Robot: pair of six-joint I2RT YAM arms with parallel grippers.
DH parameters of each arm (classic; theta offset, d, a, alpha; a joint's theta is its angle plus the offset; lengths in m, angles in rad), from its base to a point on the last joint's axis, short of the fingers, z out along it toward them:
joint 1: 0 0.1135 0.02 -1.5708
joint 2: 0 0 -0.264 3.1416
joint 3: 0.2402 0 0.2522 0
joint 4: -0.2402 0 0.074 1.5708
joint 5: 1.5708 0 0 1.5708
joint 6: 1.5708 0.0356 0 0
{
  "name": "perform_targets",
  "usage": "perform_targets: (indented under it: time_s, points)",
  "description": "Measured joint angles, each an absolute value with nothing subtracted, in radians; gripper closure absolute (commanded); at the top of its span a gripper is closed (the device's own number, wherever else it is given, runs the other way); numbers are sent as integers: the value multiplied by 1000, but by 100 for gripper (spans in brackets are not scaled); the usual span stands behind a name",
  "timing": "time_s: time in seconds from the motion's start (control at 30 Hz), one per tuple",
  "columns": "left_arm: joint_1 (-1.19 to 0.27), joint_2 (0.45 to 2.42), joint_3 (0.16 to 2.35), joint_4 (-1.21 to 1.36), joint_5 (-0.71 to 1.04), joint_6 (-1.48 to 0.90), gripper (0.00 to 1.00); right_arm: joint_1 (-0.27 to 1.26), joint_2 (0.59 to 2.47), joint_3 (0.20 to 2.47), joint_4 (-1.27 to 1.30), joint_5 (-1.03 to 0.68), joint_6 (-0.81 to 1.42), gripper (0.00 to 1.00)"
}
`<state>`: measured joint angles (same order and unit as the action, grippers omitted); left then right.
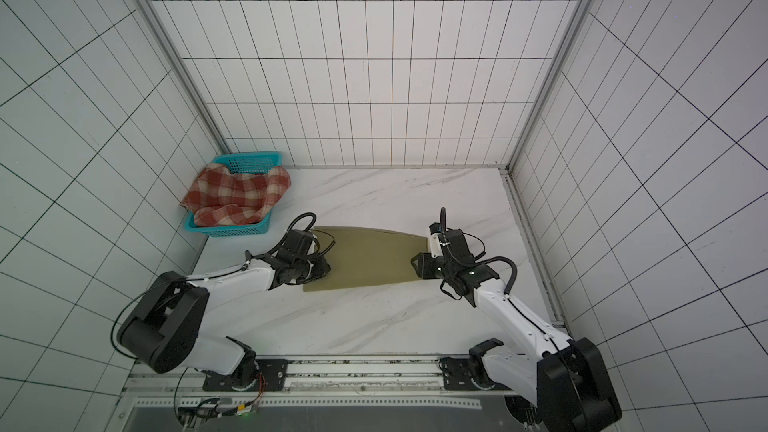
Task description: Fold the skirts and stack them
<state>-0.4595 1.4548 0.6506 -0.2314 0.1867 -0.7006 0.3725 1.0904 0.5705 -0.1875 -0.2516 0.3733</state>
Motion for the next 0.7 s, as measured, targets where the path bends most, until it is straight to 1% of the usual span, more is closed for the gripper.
perform_targets:
  time_s: [0.13, 0.3, 0.57, 0.7]
  points:
    - [-487, 1453, 685, -240, 177, -702, 83, 308, 1114, 565, -180, -278, 373, 50]
    - [-498, 1497, 695, -226, 176, -702, 83, 243, 1155, 537, -137, -316, 375, 50]
    - [-477, 1539, 690, -218, 173, -695, 84, 236, 1237, 467, -39, -335, 401, 55]
    - [-442, 1539, 688, -216, 163, -682, 84, 267, 1295, 450, 8, -327, 414, 57]
